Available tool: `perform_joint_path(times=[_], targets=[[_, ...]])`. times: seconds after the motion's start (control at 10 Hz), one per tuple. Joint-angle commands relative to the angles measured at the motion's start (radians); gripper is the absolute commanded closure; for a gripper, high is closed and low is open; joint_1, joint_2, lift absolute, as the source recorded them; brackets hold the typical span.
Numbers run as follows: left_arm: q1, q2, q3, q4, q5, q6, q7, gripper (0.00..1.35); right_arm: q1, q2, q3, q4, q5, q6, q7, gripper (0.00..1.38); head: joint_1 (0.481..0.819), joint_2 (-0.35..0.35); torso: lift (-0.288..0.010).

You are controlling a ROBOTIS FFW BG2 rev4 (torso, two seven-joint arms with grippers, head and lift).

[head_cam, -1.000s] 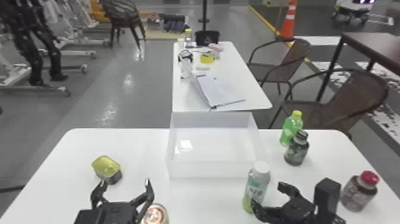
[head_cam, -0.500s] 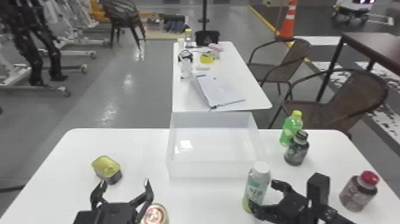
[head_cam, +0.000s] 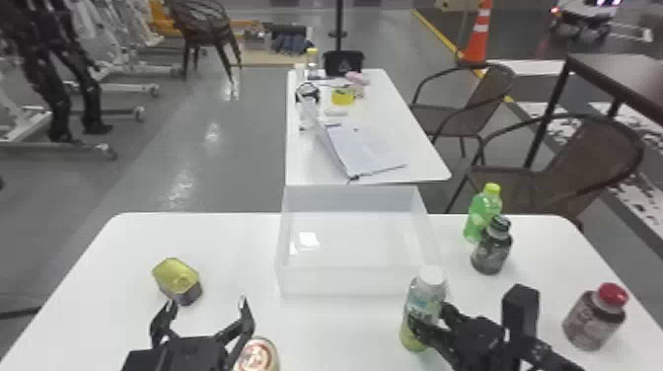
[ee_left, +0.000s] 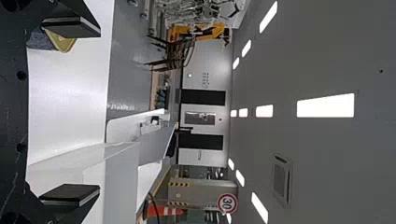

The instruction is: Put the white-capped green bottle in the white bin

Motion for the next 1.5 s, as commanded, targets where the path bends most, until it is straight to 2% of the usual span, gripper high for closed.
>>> perform_joint_path(times=[0.0,0.2,0.5,0.8,1.1,1.4], targets=[[0.0,-0.003,0.0,0.001,0.0,-0.001,0.0,0.13,0.007,0.001,0.0,-0.016,-0.001,0.001,-0.001,0.88,0.549,0.0,-0.1],[0.0,-0.003,0.0,0.001,0.002,-0.001,0.0,0.13,0.015,0.006,-0.005,-0.039,-0.005,0.001,-0.013,0.88,0.549,0.0,-0.1],[-0.001,-0.003,0.0,0.004,0.003,-0.001,0.0,0.13,0.012,0.021,-0.026,-0.114,-0.06,-0.002,-0.065,0.88,0.549,0.0,-0.1],[-0.005,-0.003,0.0,0.006,0.003,-0.004,0.0,0.13,-0.014,0.029,-0.057,-0.126,-0.082,-0.046,-0.111,0.88,0.549,0.0,-0.1],[-0.006,-0.003,0.0,0.008,0.003,-0.004,0.001,0.13,-0.067,0.03,-0.1,-0.094,-0.1,-0.103,-0.148,0.88,0.549,0.0,-0.1],[-0.009,-0.003,0.0,0.009,0.003,-0.004,0.001,0.13,-0.152,0.033,-0.101,0.033,-0.14,-0.191,-0.136,0.88,0.549,0.0,-0.1]])
